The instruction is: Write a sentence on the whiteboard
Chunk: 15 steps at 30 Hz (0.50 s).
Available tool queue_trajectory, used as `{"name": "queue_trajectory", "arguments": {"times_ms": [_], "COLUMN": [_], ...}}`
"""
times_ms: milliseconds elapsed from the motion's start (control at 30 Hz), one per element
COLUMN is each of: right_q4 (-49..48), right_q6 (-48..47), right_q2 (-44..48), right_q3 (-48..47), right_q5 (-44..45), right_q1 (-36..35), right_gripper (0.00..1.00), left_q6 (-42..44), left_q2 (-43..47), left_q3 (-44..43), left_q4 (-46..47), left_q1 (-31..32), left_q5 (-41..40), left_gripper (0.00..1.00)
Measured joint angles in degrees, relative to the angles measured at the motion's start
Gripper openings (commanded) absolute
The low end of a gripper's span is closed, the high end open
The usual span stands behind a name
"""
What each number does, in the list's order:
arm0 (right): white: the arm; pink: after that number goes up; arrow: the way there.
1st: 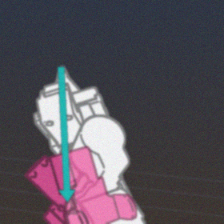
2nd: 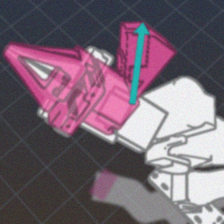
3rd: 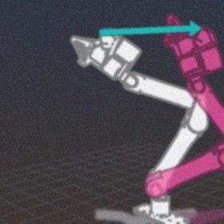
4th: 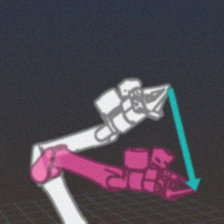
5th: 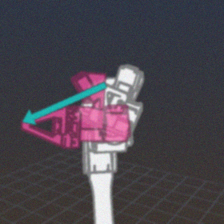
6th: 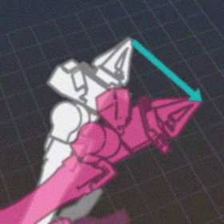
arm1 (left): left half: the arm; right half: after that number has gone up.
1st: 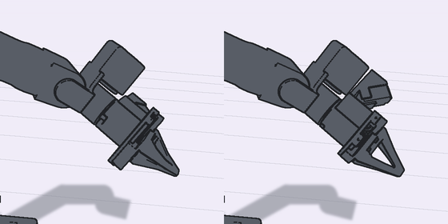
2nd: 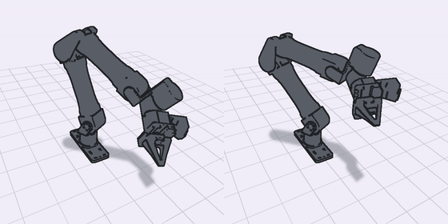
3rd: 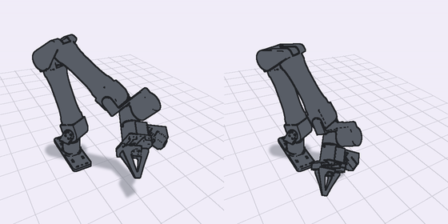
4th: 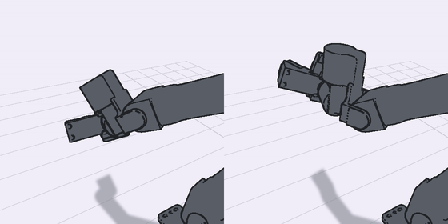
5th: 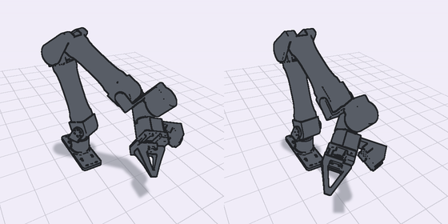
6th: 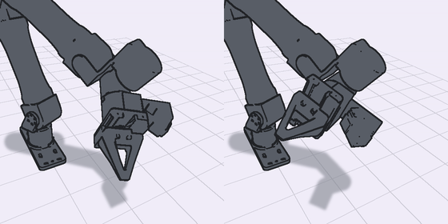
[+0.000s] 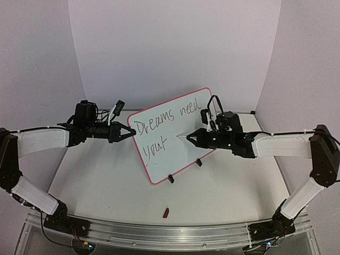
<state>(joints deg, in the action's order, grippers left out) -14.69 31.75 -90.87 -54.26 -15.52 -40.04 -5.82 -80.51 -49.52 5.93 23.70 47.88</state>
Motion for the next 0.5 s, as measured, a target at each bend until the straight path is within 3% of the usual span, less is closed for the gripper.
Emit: {"name": "queue_trajectory", "arguments": {"times_ms": [500], "right_q4": [-2.06], "right_q6": [0.04], "right_q2": [-0.66], "right_q3": [0.0], "right_q5": [-1.7], "right_q1": [0.05], "right_gripper": [0.0], "left_q6": [0.0], "left_q2": [0.0], "left_q3": [0.0], "left_q4": [0.0], "left_q1": [0.0], "left_q5": [-0.01], "left_gripper": [0.0]}}
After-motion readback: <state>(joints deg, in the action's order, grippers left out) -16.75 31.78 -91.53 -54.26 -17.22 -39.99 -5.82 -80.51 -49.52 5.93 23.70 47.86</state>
